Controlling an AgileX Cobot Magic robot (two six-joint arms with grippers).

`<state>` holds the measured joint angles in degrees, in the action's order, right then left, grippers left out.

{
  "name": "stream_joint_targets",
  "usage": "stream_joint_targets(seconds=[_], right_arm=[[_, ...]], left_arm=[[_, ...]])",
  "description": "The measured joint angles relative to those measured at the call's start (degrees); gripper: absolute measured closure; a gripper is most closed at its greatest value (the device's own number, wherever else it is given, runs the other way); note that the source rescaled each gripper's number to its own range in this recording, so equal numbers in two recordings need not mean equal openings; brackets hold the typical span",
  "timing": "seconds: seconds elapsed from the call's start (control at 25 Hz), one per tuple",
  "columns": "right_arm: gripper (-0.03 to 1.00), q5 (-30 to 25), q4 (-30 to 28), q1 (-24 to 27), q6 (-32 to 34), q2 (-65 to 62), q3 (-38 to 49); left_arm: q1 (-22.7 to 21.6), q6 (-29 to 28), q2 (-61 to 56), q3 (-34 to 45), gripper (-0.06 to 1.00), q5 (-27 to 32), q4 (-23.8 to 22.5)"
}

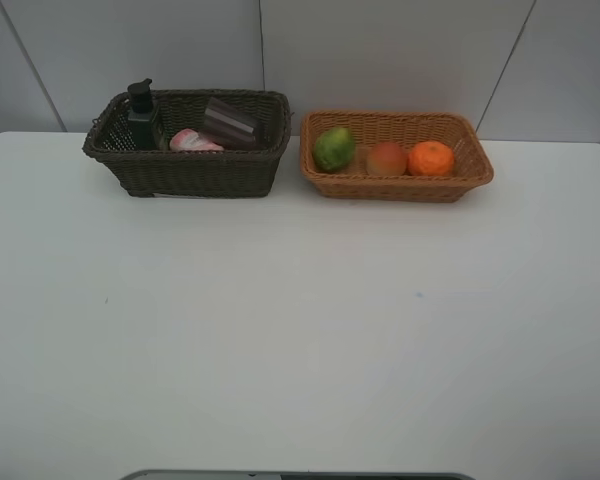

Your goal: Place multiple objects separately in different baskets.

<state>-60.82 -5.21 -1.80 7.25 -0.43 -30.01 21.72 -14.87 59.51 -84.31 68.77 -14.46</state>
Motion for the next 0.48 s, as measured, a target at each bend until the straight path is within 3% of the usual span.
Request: stream_joint_targets(seconds=[0.2, 0.48], right_arm=[[0.2, 0.0, 0.0, 0.0, 0.0, 0.0, 0.0], [0.2, 0.0, 0.0, 0.0, 0.0, 0.0, 0.0]], left_arm=[[0.0, 0.0, -14.4, 11.0, -0.01, 0.0, 0.4], [0.0, 4.8, -34.7, 25.6, -0.01, 0.0, 5.1]])
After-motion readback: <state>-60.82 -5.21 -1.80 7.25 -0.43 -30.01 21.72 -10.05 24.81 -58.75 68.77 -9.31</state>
